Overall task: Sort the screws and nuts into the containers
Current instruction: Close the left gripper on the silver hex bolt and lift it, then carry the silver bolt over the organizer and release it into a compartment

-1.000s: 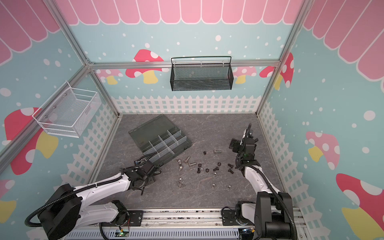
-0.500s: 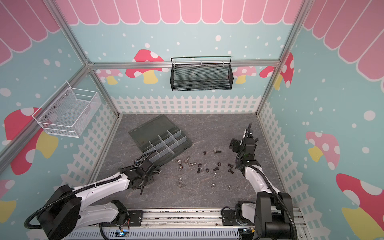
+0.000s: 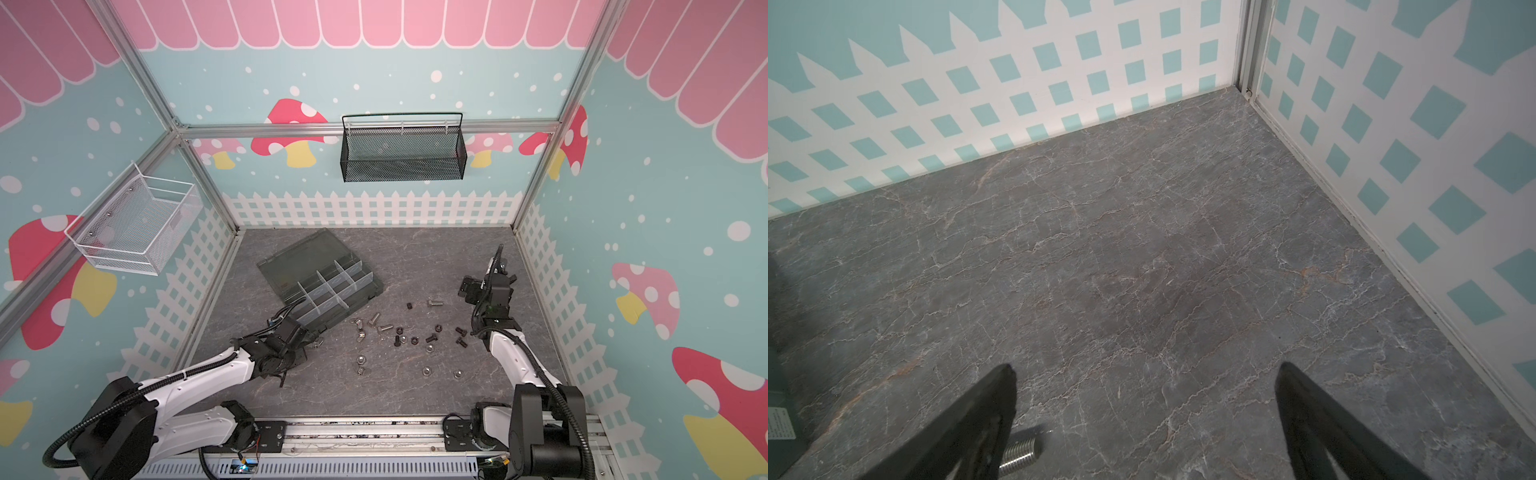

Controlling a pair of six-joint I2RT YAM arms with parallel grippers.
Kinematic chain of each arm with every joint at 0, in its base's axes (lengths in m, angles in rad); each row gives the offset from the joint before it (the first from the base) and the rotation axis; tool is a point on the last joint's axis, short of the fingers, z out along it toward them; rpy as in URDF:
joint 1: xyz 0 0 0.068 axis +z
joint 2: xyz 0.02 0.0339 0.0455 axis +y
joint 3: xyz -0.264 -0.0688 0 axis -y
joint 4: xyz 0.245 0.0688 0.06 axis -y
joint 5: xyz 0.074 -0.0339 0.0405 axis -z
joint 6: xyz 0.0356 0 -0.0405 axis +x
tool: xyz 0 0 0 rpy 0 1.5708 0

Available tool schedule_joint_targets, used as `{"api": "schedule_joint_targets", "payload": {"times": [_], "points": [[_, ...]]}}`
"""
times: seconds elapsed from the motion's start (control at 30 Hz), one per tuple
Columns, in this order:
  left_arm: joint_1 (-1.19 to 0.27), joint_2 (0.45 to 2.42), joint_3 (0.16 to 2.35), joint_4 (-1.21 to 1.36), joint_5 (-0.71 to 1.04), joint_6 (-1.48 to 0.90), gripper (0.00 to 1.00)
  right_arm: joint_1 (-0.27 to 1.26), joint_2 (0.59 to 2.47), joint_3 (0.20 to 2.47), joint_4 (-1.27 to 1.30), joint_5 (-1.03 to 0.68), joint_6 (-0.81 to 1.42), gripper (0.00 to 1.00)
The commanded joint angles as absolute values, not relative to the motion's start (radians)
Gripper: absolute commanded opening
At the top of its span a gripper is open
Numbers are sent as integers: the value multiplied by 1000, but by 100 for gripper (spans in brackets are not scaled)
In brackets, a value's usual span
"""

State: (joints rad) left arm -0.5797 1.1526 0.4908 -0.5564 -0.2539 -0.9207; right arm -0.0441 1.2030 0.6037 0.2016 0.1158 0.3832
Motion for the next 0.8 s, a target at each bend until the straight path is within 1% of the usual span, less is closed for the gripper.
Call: {"api": "schedule_joint_targets", "payload": {"times": [0.0, 0.13, 0.27, 0.37, 0.5, 0.63, 0.77], "points": [[-574, 1086, 565, -548, -256, -804, 0, -38, 1199, 647, 174, 127, 411, 98], [-573, 1035, 652, -567, -272, -668, 0, -38, 1192, 644, 170, 116, 427, 98], [-568, 1037, 724, -525, -276, -478, 0, -38, 1187, 640, 160, 116, 440, 98], [-545, 1077, 766, -446, -185, -317, 0, -38, 1192, 649, 146, 121, 442, 98], [-525, 1176, 814, -350, -81, -98, 0, -39, 1203, 674, 116, 117, 443, 98], [-488, 1283, 858, -310, 33, 20, 0, -39, 1221, 702, 72, 128, 453, 98], [-435, 1350, 885, -321, 106, 85, 0, -38, 1227, 708, 39, 128, 459, 98]]}}
